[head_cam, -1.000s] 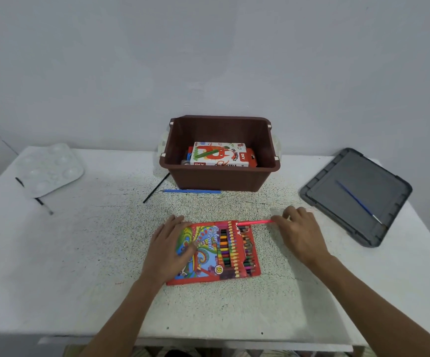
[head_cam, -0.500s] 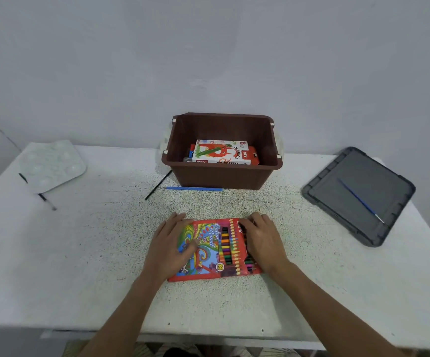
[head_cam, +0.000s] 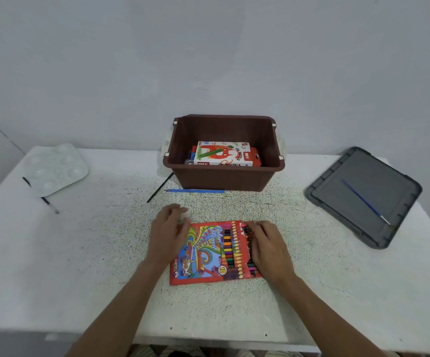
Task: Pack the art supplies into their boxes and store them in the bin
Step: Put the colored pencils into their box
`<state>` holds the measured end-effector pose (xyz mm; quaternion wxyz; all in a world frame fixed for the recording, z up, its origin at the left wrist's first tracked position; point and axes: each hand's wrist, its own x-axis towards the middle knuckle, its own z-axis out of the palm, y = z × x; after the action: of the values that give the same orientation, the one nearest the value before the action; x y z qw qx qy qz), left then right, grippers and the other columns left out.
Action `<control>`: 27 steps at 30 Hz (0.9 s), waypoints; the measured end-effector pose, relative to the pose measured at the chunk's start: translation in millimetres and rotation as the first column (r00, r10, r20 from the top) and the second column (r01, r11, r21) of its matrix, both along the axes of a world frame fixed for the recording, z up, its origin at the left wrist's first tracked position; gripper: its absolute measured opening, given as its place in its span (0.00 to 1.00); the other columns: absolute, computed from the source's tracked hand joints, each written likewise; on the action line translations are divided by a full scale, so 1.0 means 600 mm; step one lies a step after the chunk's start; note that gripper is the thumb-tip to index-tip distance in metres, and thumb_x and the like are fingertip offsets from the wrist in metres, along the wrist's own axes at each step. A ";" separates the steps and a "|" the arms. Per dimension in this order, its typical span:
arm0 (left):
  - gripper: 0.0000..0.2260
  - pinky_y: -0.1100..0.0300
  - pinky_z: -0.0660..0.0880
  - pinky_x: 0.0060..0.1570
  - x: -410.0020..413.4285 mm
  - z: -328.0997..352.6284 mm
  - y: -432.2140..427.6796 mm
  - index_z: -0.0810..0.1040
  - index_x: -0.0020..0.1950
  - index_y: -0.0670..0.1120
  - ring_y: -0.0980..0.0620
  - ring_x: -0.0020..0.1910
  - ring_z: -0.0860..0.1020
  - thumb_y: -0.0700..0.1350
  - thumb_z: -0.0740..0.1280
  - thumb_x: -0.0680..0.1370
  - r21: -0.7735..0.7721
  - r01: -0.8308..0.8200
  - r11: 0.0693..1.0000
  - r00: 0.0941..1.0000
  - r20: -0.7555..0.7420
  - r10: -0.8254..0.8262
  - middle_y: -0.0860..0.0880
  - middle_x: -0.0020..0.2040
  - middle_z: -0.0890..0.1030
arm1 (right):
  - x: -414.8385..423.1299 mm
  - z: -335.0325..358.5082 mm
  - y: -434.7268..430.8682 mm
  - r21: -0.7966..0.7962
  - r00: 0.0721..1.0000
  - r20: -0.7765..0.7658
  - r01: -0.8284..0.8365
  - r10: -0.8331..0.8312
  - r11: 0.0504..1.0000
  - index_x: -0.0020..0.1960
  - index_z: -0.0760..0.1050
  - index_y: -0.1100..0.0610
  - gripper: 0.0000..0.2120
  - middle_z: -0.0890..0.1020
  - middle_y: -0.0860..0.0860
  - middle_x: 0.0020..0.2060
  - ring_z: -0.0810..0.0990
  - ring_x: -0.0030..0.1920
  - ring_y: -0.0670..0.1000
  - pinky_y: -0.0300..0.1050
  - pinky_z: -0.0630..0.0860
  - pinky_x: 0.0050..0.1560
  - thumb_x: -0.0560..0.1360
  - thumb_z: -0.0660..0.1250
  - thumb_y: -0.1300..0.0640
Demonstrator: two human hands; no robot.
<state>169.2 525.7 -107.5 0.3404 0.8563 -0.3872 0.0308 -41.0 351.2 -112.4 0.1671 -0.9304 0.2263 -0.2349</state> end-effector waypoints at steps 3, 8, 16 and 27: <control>0.15 0.44 0.74 0.57 0.031 0.009 -0.027 0.78 0.62 0.44 0.44 0.59 0.75 0.49 0.64 0.78 0.121 -0.017 0.993 0.999 0.043 0.012 0.44 0.62 0.76 | 0.002 0.002 0.000 -0.017 1.000 -0.018 0.005 -0.005 1.000 0.61 0.75 0.60 0.16 0.77 0.52 0.50 0.74 0.48 0.51 0.46 0.76 0.47 0.78 0.55 0.56; 0.19 0.41 0.69 0.63 0.061 0.033 -0.062 0.72 0.71 0.42 0.37 0.67 0.70 0.44 0.64 0.81 0.334 0.003 0.943 0.995 0.090 -0.035 0.40 0.71 0.71 | 0.005 0.002 -0.001 -0.032 0.999 -0.045 0.005 -0.006 0.999 0.60 0.75 0.59 0.16 0.77 0.52 0.49 0.72 0.46 0.50 0.46 0.75 0.46 0.78 0.54 0.56; 0.15 0.42 0.74 0.53 0.069 0.037 -0.070 0.77 0.65 0.43 0.38 0.55 0.78 0.43 0.67 0.79 0.425 -0.051 0.904 0.972 0.227 -0.052 0.40 0.58 0.79 | 0.009 0.001 -0.006 -0.041 0.999 -0.053 -0.001 -0.001 0.999 0.60 0.76 0.60 0.16 0.77 0.52 0.49 0.71 0.45 0.51 0.46 0.74 0.45 0.77 0.55 0.57; 0.05 0.50 0.77 0.44 0.053 0.033 -0.052 0.79 0.52 0.47 0.47 0.44 0.79 0.44 0.70 0.77 0.304 0.051 0.951 0.914 0.371 -0.168 0.48 0.47 0.79 | 0.009 0.000 -0.005 -0.044 0.999 -0.048 -0.002 0.000 0.999 0.59 0.75 0.59 0.15 0.77 0.52 0.48 0.72 0.45 0.51 0.46 0.74 0.45 0.77 0.56 0.57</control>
<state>200.8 494.3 -88.0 0.1290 0.8497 -0.4956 0.1255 -35.6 348.2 -112.4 0.1412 -0.9394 0.2247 -0.2171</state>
